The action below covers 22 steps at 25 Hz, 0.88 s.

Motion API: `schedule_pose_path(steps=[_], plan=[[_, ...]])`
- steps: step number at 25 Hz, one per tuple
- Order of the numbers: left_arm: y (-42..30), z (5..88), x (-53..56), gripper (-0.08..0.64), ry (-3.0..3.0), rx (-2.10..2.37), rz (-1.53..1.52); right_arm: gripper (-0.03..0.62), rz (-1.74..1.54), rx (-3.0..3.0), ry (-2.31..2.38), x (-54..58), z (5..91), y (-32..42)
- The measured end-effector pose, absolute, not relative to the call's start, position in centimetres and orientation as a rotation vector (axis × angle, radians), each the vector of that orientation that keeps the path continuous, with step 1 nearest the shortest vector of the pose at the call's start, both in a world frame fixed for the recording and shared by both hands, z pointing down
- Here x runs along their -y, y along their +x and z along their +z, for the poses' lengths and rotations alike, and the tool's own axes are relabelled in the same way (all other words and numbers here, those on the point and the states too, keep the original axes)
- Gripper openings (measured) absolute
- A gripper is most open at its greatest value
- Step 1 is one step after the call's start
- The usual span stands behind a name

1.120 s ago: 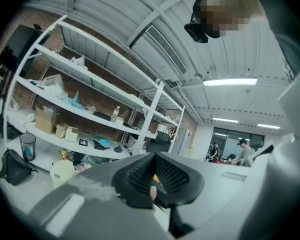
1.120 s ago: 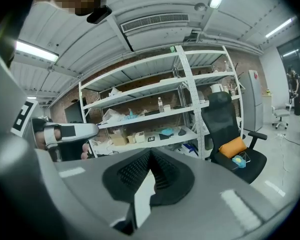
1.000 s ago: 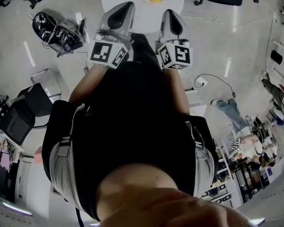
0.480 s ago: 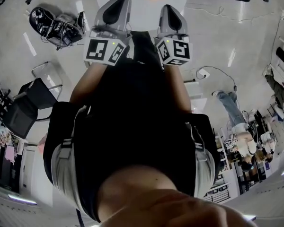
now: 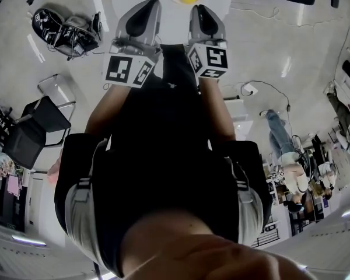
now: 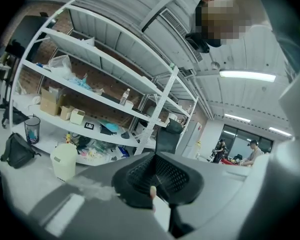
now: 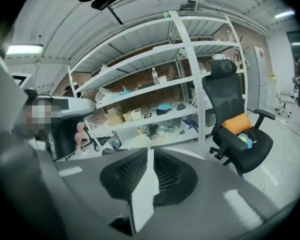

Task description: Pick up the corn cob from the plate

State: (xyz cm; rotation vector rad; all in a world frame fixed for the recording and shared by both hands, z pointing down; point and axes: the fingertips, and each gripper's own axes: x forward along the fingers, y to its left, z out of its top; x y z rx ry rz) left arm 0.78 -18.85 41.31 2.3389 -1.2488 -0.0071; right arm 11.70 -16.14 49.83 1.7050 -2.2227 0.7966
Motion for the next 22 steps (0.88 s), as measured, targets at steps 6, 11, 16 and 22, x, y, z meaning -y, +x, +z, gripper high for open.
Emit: schedule_pose_path(steps=[6, 11, 16, 22], plan=[[1.9, 42.8, 19.6, 0.006, 2.320, 1.238, 0.003, 0.081, 0.840, 2.183, 1.658, 17.0, 53.5, 12.2], [2.1, 43.6, 20.0, 0.006, 2.307, 1.242, 0.006, 0.103, 0.865, 2.153, 1.623, 17.5, 56.2, 12.2], [2.8, 44.5, 20.0, 0.006, 2.291, 1.223, 0.006, 0.154, 0.887, 2.136, 1.583, 18.0, 58.2, 12.1], [2.4, 45.5, 20.2, 0.006, 2.265, 1.233, 0.023, 0.171, 0.912, 2.099, 1.560, 18.5, 60.6, 11.9]])
